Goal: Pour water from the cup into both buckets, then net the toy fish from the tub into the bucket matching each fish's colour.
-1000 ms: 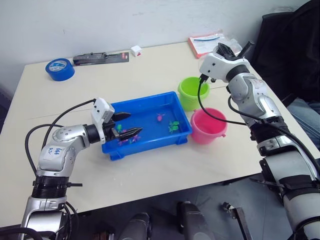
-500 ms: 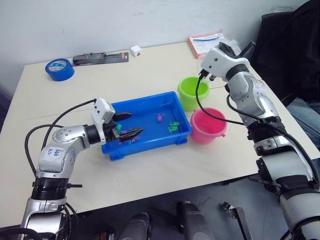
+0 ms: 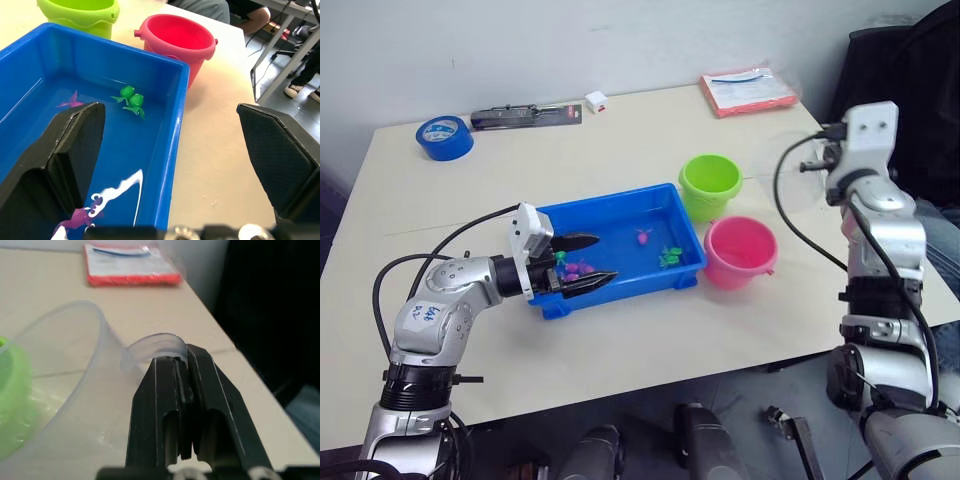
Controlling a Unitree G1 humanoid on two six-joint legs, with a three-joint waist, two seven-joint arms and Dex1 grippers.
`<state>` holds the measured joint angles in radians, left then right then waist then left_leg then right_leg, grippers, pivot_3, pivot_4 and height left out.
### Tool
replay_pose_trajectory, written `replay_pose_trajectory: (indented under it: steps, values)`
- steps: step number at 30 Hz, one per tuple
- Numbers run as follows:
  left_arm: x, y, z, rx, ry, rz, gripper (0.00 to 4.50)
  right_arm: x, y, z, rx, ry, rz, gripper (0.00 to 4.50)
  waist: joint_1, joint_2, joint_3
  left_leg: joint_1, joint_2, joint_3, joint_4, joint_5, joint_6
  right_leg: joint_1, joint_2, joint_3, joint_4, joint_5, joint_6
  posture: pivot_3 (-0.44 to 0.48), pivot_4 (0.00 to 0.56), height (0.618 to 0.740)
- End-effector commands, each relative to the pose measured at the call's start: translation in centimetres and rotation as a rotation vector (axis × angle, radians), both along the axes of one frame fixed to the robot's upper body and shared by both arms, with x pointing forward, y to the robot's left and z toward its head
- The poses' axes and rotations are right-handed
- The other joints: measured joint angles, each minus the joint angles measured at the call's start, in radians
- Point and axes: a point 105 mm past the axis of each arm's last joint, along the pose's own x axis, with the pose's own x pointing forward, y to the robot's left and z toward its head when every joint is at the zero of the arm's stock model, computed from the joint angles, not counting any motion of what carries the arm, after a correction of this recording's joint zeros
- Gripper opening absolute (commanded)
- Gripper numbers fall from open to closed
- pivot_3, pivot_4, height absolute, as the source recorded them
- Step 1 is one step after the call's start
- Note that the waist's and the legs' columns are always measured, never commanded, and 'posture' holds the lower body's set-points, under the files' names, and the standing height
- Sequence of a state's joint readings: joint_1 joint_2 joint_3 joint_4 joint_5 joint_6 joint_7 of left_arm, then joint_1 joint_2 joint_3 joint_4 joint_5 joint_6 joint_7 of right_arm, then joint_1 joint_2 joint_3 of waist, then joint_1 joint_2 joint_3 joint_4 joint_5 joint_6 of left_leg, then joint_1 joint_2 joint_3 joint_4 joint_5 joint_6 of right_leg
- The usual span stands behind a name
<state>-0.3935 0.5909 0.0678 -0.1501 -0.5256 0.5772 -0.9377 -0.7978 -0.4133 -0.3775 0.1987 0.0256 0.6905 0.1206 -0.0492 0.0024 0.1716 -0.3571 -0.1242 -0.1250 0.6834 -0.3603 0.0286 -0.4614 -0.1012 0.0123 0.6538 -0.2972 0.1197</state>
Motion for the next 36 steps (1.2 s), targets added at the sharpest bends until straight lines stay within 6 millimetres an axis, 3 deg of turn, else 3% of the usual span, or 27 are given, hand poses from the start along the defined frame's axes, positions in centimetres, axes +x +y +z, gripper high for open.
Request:
replay_pose_trajectory:
  steps: [1,7,13,20,24,28,36]
  values:
    - [-0.3,-0.6,1.1,-0.015,-0.044,-0.050,4.50,-1.6,-0.9,0.7,0.135,-0.069,-0.045,0.69,-0.002,0.000,0.000,0.000,0.000,0.000,0.000,0.000,0.000,0.000,0.000,0.000,0.000,0.000,0.000,0.000,0.150,0.740]
    - [0.1,-0.7,1.3,-0.007,-0.048,-0.060,4.50,-1.9,-0.9,-2.5,0.313,-0.028,-0.080,0.69,-0.004,0.000,0.000,0.001,0.000,0.002,0.001,0.000,0.000,0.000,0.000,0.002,0.002,0.000,0.000,0.000,0.150,0.740]
    - [0.0,-0.7,1.3,0.002,-0.051,-0.060,4.50,-1.6,-0.7,-4.1,0.314,-0.003,-0.105,0.69,-0.003,0.000,0.000,0.001,0.000,0.002,0.001,0.000,0.000,0.000,0.000,0.004,0.002,0.000,0.000,0.000,0.150,0.740]
    - [-0.1,-0.5,1.3,0.010,-0.051,-0.051,4.50,-1.9,-0.8,-7.5,0.303,0.101,-0.138,0.69,-0.006,-0.001,-0.001,0.001,0.000,0.002,0.001,0.000,0.000,0.000,0.001,0.010,0.002,0.000,0.000,0.000,0.150,0.740]
    - [-0.1,-0.6,1.2,0.011,-0.049,-0.049,4.50,-3.1,-1.3,-9.2,0.273,0.182,-0.154,2.50,-0.004,-0.002,-0.002,0.002,0.000,0.002,0.001,0.000,0.000,0.000,0.001,0.011,0.002,0.000,0.000,0.000,0.150,0.740]
    - [0.0,-0.8,1.1,0.006,-0.048,-0.053,4.50,-4.0,-1.4,-9.6,0.250,0.217,-0.145,4.39,-0.004,-0.002,-0.002,0.002,0.000,0.003,0.001,0.000,0.000,0.000,0.001,0.013,0.002,0.000,0.000,0.000,0.150,0.740]
    - [0.1,-1.0,0.9,-0.002,-0.048,-0.057,4.50,-5.9,-1.0,-9.0,0.214,0.251,-0.104,4.46,0.000,-0.002,-0.002,0.002,0.001,0.004,0.000,0.000,0.000,0.000,0.002,0.015,0.002,0.000,0.000,0.000,0.150,0.740]
